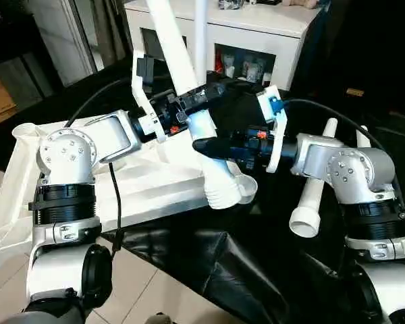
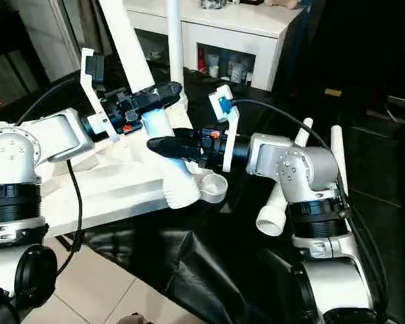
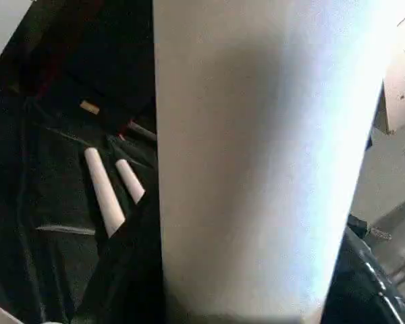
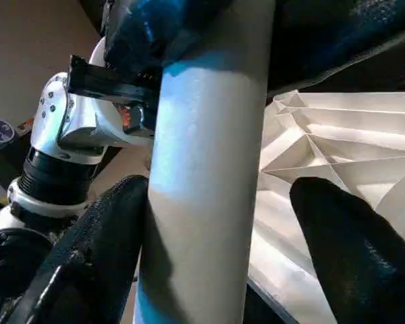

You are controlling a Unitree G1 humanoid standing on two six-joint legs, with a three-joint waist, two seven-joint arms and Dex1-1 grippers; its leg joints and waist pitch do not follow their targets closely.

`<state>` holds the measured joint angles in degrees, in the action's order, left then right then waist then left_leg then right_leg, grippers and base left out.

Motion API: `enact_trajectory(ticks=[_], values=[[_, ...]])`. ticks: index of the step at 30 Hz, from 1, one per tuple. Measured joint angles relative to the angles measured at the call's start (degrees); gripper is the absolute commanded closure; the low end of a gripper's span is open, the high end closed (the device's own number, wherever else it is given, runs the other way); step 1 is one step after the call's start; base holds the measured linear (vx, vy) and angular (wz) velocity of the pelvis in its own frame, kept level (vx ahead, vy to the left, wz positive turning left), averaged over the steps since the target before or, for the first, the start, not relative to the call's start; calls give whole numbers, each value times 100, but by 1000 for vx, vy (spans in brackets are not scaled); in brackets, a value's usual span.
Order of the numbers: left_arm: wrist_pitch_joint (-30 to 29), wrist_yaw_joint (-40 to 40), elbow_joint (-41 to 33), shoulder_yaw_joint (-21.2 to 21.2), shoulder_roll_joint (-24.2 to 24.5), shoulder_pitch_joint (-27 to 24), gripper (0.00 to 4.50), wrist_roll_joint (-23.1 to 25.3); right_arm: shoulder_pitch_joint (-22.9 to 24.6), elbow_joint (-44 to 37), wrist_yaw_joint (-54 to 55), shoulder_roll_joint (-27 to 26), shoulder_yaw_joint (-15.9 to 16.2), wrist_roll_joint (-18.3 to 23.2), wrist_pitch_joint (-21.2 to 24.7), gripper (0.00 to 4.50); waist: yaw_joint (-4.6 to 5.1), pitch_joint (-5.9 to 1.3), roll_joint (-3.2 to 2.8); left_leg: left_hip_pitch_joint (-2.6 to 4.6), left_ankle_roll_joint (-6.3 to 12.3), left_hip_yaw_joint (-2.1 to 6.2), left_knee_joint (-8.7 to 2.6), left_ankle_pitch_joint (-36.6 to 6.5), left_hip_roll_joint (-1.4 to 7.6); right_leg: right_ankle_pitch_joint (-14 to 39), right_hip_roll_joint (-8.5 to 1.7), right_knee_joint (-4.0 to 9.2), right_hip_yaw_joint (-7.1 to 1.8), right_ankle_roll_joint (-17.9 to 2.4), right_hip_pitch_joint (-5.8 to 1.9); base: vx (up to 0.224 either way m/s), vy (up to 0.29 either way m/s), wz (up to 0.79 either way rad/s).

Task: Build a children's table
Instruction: Insert table leg to table base

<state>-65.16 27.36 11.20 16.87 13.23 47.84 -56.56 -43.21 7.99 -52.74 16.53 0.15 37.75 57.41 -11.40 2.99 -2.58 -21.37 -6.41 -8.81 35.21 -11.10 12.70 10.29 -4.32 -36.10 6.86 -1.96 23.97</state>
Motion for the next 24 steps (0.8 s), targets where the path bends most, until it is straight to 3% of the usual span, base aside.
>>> enact_trajectory(ticks=[5,7,11,14,24], values=[[185,508,-471,-527,332,-133,265,225,17,-38,-106,60,105,34,59,91,6,0,0,1,0,1,-1,0,1,0,0,0,0,-2,0,0,0,0],[231,848,-734,-914,518,-251,265,395,34,-74,-284,187,312,13,65,91,5,0,0,2,1,-1,-1,-1,1,1,0,0,-1,-2,-1,0,0,0],[279,1190,-777,-1263,593,-263,265,526,40,-140,-590,360,761,-198,-104,91,0,0,2,1,0,-1,0,0,0,5,-1,0,-1,9,-3,0,0,0],[300,1358,-777,-1347,630,-263,265,558,46,-163,-751,443,938,-272,-223,91,2,0,3,2,0,-2,1,0,0,3,-1,0,-1,12,-2,0,0,0],[566,1627,-815,-1389,692,-298,265,671,46,-184,-1008,535,1049,-361,-390,91,3,-2,11,1,0,-2,1,2,0,1,-1,-1,-1,13,-1,0,0,0]])
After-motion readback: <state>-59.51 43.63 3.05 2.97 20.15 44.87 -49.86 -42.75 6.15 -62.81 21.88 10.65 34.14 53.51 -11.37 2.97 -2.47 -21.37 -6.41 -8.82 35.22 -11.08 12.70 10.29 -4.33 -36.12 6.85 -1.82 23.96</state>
